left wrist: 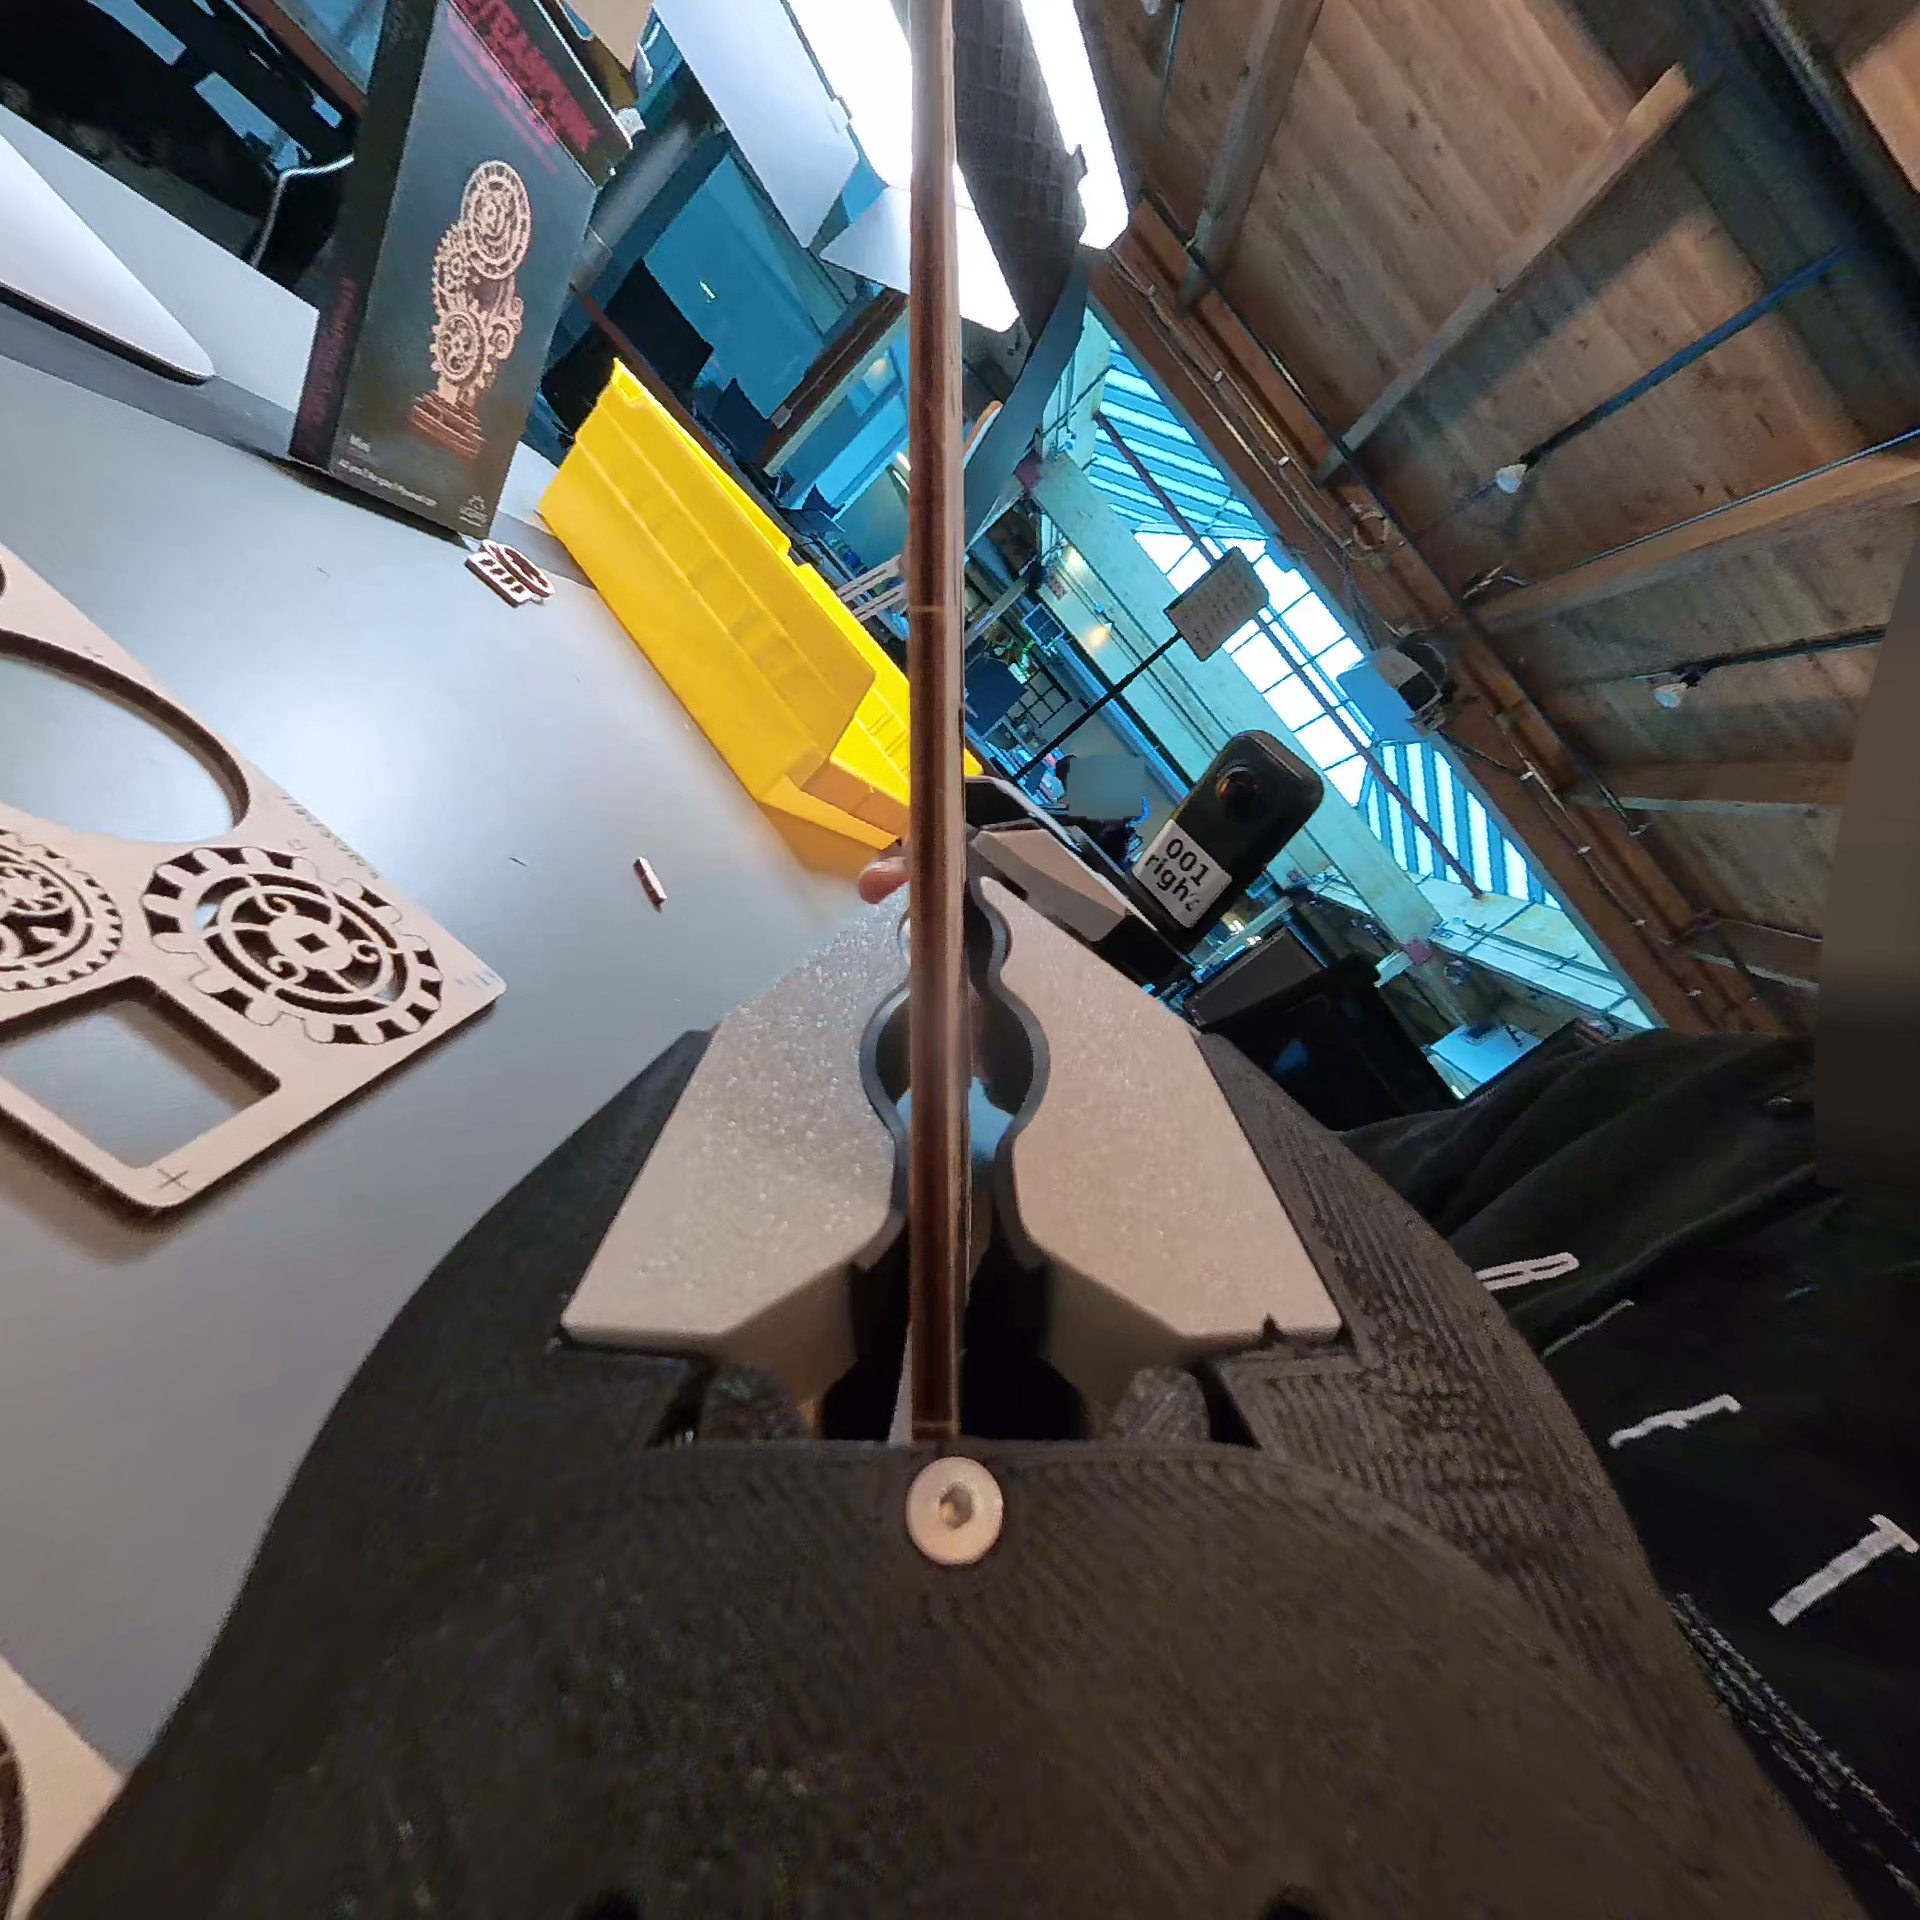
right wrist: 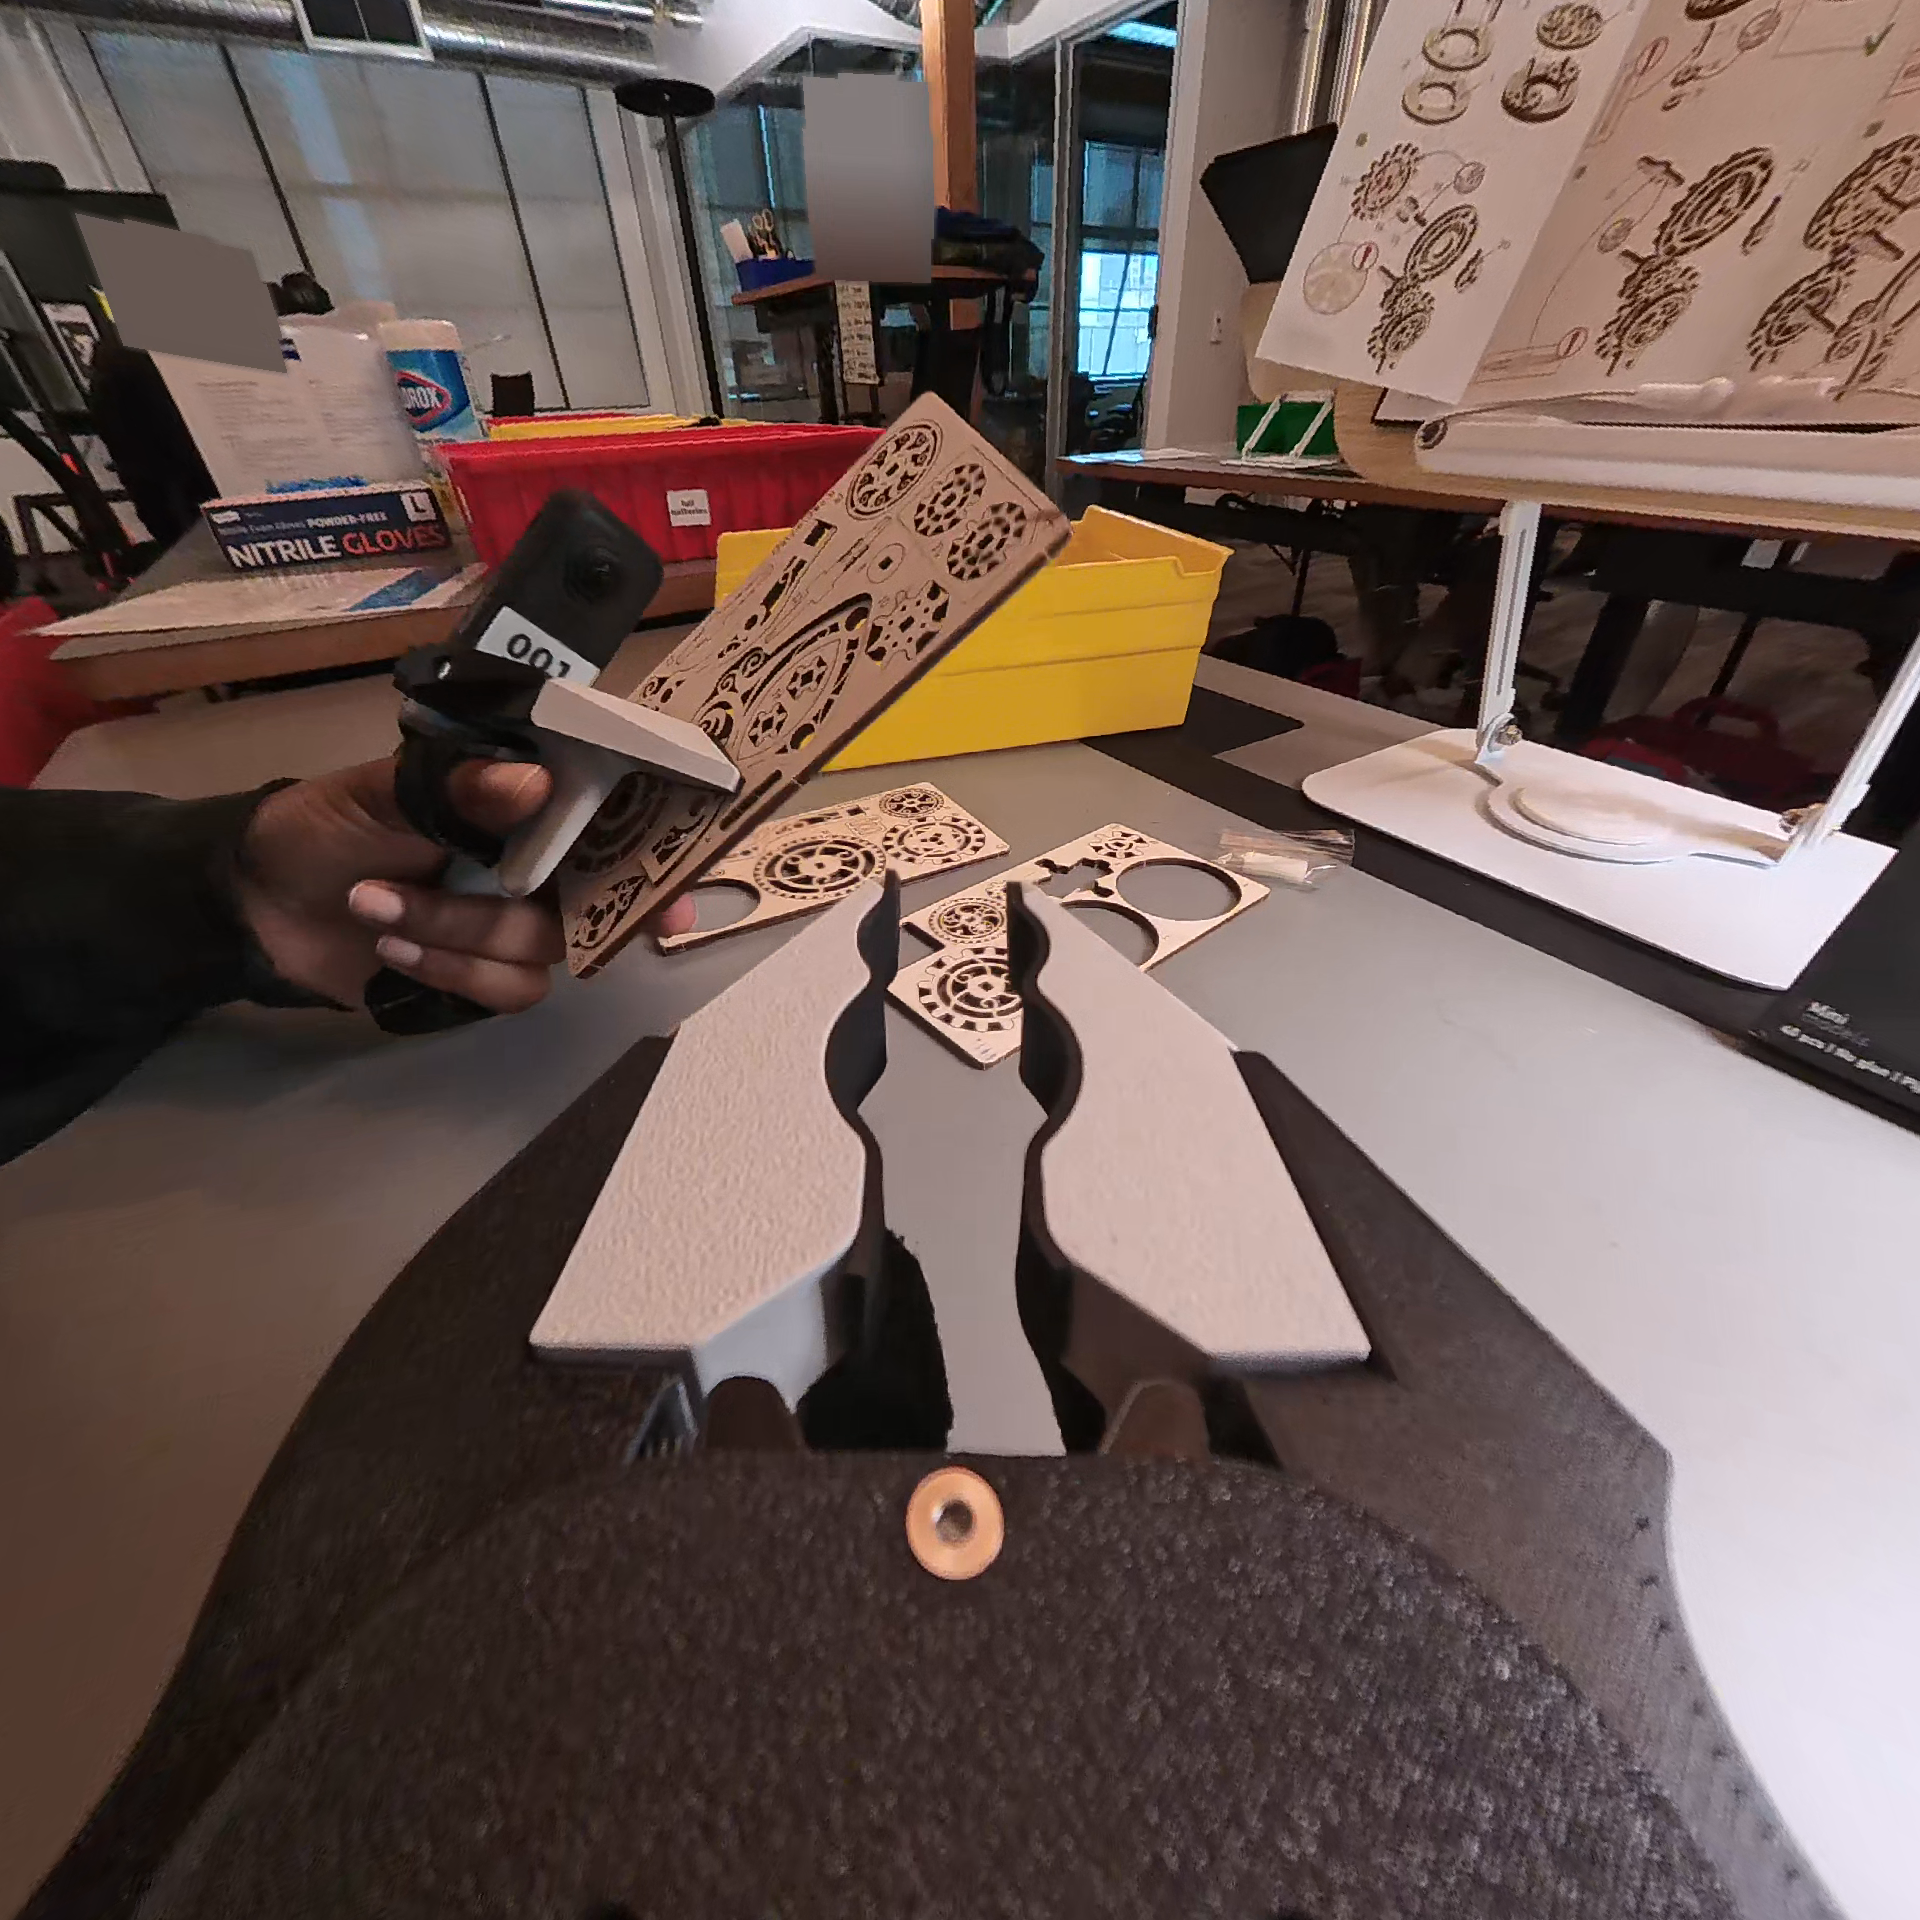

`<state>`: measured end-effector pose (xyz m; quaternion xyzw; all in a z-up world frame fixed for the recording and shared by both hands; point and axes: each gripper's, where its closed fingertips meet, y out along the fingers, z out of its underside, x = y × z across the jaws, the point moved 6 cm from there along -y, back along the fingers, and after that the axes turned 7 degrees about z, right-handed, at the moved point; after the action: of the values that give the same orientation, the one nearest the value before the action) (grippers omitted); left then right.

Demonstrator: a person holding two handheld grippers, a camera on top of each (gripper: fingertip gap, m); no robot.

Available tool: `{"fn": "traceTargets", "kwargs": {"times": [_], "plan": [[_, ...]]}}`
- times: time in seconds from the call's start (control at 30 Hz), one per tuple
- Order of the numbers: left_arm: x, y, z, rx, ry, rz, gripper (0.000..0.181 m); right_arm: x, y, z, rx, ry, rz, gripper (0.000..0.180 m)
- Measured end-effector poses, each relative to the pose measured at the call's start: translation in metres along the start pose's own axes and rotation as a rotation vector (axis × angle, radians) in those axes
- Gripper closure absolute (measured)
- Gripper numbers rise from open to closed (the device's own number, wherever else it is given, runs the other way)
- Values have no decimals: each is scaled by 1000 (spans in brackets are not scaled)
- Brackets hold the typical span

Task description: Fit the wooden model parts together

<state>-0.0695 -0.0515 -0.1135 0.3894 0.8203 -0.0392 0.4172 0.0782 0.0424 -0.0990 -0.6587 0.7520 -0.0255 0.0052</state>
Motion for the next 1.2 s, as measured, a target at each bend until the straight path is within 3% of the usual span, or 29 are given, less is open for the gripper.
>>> {"fn": "traceTargets", "kwargs": {"times": [0.33,0.67,0.83,0.9,1.07,1.2], "plan": [[10,-4,-1,-42,-83,-9,179,-8,5,7,26,42,-10,161],[5,0,4,7,-34,-10,179,6,7,4,27,55,-56,161],[-9,13,15,91,55,48,179,28,13,-5,2,248,-209,141],[-11,16,20,129,89,46,179,34,14,-6,7,277,-255,143],[-17,19,23,165,138,63,179,29,11,-6,3,335,-289,170],[-21,22,27,196,174,83,179,25,12,-5,-3,416,-320,163]]}}
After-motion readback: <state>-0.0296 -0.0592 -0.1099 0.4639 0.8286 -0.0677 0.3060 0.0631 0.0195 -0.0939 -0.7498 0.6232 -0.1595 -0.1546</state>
